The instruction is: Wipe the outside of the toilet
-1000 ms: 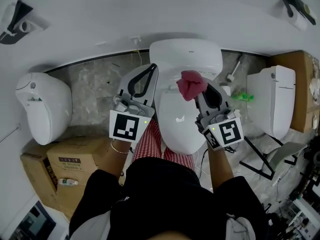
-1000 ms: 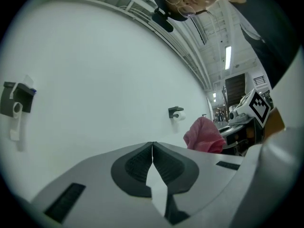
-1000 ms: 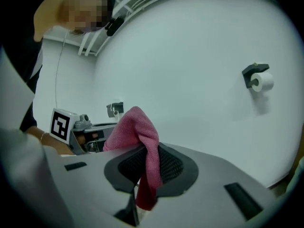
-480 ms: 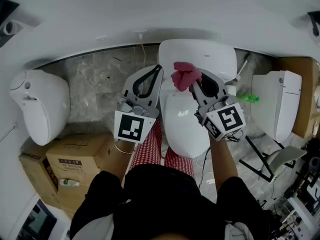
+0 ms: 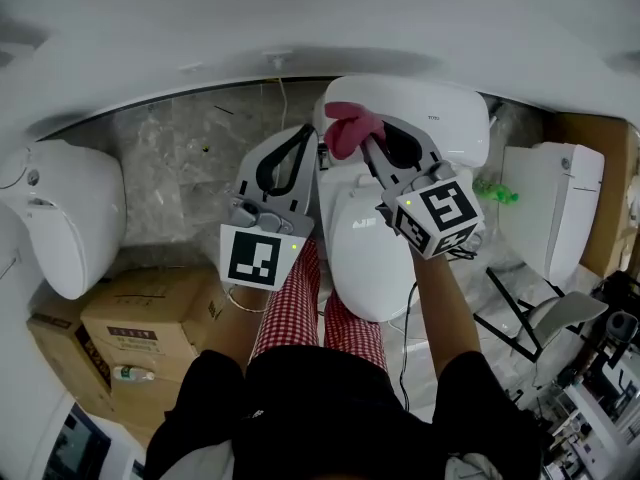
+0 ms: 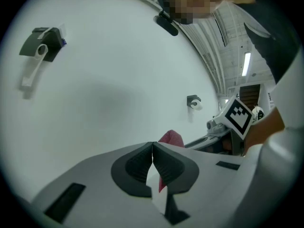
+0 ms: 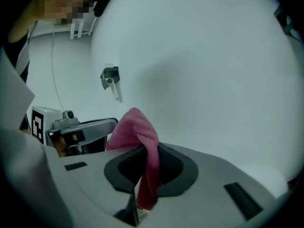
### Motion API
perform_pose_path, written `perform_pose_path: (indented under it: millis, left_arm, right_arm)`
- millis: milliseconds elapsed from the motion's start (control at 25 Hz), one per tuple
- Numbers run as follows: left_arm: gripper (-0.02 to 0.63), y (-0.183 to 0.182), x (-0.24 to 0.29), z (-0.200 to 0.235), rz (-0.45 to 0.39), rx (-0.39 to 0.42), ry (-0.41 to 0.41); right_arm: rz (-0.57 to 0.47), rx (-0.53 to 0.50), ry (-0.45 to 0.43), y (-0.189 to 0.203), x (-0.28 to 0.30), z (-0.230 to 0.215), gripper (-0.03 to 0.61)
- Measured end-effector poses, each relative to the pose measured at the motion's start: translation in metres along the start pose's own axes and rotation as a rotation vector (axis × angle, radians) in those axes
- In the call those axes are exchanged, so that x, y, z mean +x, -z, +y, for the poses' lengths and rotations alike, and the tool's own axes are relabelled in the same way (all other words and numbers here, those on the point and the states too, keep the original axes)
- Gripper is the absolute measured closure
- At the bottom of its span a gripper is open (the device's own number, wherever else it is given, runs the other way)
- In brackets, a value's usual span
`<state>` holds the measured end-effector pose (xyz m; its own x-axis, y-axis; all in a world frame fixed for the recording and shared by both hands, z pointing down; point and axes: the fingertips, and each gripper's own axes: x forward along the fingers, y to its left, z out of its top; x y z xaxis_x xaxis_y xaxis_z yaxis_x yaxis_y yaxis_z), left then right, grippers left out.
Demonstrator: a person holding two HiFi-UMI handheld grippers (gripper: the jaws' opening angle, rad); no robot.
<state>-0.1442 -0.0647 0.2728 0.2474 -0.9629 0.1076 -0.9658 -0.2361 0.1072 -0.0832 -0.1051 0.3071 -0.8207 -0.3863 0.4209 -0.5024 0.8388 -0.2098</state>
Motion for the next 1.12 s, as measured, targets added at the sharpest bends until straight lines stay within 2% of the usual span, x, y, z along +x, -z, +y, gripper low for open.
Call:
perform_pose_path:
  millis: [80,240,480,640,920,1120]
  left_arm:
    - [0.603,0.005,0.000,0.005,-0.001,0.004,-0.008]
    - [0.603,0.015,-0.003,0.018,-0.012,-0.043,-0.041]
    - [0.603,0.032,-0.003,0.024,0.010,-0.048,-0.046]
    - [0.603,0.038,-0.004,0.030,0.013,-0.072,-0.052]
    - [0.603,0.044,-0.002,0.027,0.022,-0.025,-0.037]
    - [0.603,0.047,0.002,0.022,0.029,-0.051,-0.031]
  right_arm:
    - [0.026,0.015,-0.018,0.007,0.016,-0.003,0.518]
    - [0.131,-0.024,-0.003,0.026,0.043,-0.010,0.518]
    - [0.240,-0.050,0.011,0.050,0.072,-0.022,0.518]
    - [0.334,-0.152,0.034,0.062,0.087,-0.028,0.518]
    - [0.464,-0.332,0.055,0.075,0.109,-0.035,0.518]
    - [0.535,-0.438,0.058,0.080,0.111,-0.039,0.518]
